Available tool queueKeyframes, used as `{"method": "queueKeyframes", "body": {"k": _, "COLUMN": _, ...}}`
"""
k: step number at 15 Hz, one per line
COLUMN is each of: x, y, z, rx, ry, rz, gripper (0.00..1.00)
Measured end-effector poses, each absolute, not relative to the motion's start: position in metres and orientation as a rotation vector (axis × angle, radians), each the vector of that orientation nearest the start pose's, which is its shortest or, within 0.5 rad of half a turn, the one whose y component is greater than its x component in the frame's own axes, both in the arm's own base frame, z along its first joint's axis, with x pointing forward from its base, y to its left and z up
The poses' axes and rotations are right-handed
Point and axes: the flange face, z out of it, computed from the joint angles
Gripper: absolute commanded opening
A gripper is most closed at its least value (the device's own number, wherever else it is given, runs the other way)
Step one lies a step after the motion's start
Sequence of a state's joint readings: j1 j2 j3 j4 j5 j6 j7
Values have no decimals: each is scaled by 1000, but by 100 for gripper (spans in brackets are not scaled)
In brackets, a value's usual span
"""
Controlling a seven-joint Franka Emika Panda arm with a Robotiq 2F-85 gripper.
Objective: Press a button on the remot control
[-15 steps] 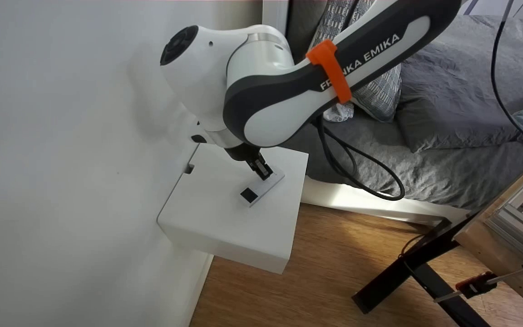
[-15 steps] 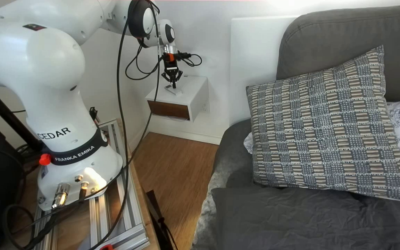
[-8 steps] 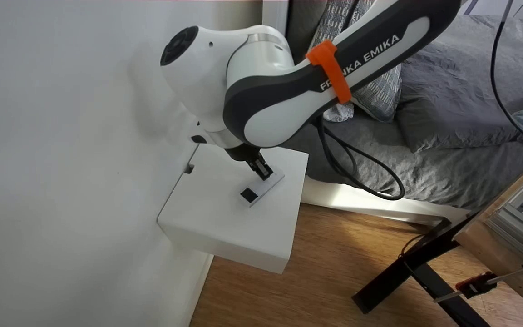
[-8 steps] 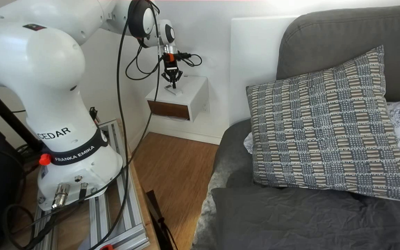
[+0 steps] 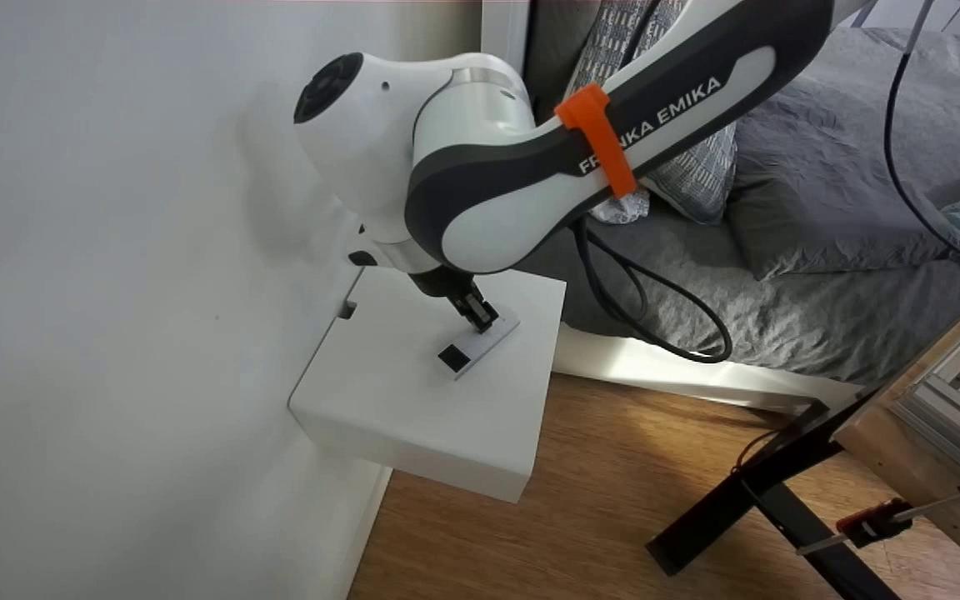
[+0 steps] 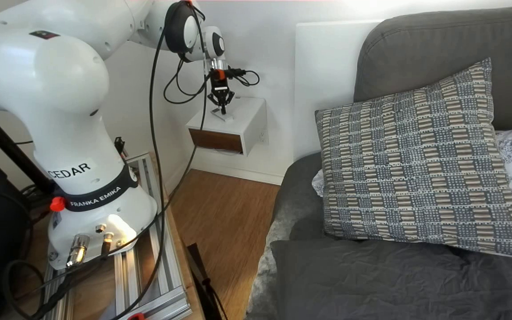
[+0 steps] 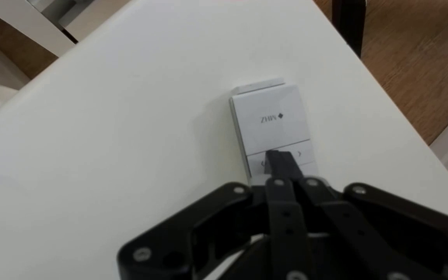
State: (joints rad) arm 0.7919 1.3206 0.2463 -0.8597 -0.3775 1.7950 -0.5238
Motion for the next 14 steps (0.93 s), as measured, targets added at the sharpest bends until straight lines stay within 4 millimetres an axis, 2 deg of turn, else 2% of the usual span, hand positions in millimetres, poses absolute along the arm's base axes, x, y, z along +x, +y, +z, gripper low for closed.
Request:
{"method": "queueKeyframes", "body": {"k": 5, "x": 458, "y": 580, "z": 62, "rx": 2082, "ry": 2077, "rz": -467, "gripper": 3}}
{"method": "queueKeyframes", "body": {"k": 8, "x": 459, "y": 586, "z": 80, "rx": 2121, "ry": 2051, "rz": -406, "gripper": 4}}
{"method": "queueKeyframes", "body": {"k": 9, "x": 458, "y": 588, "z": 88, "rx": 2136, "ry": 2038, "rz": -386, "gripper": 29}}
{"method": "queueKeyframes", "body": {"k": 11, "x": 453, "y": 589, "z": 102, "rx": 2174, "ry": 2009, "rz": -345, "gripper": 32}}
{"method": "queueKeyframes", "body": {"k": 14, "x": 447, "y": 584, "z": 108, "rx": 2264, "ry": 1929, "rz": -286, "gripper": 51}}
